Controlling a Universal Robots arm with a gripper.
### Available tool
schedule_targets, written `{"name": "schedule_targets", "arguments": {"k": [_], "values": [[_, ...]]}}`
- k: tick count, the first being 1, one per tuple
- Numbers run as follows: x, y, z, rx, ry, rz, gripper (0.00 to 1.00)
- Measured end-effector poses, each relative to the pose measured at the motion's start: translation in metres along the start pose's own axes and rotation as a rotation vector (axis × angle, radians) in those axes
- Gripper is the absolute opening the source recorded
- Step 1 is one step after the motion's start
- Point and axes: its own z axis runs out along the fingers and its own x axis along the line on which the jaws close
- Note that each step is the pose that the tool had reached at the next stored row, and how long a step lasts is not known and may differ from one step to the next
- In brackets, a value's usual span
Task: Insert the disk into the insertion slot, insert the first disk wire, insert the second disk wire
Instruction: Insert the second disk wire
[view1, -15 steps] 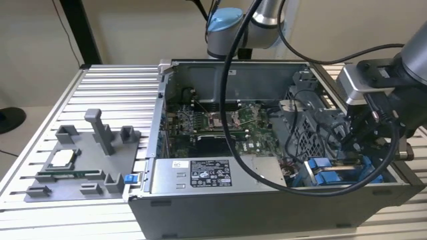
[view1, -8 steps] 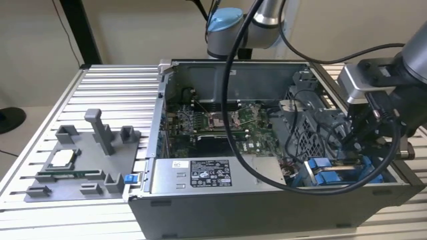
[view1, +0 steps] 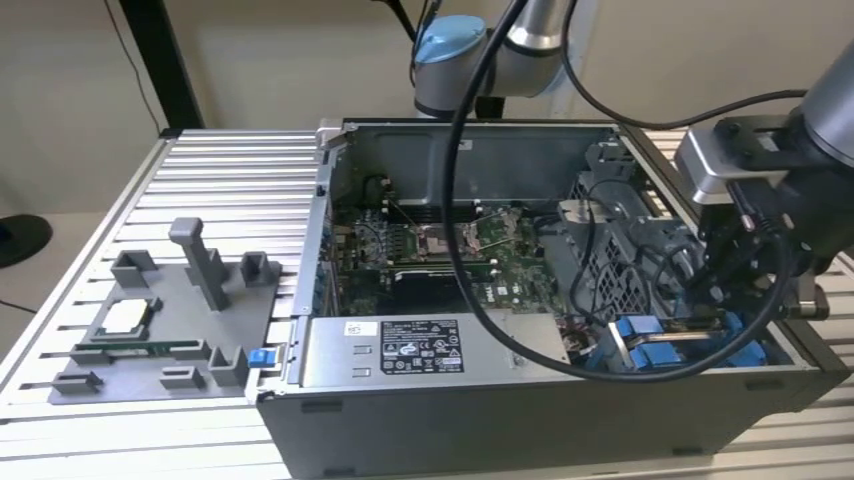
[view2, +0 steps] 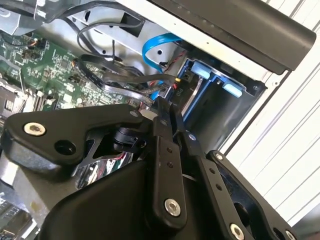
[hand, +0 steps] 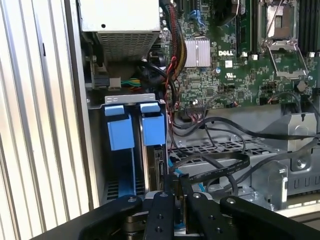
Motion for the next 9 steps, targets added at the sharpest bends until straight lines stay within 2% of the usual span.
{"name": "schedule_targets", "arguments": {"k": [3, 9], "values": [[0.0002, 0.0002, 0.0009, 0.0038, 0.0056, 0.017, 0.00], [0.0002, 0.0003, 0.0009, 0.0045, 0.0058, 0.020, 0.00]]}}
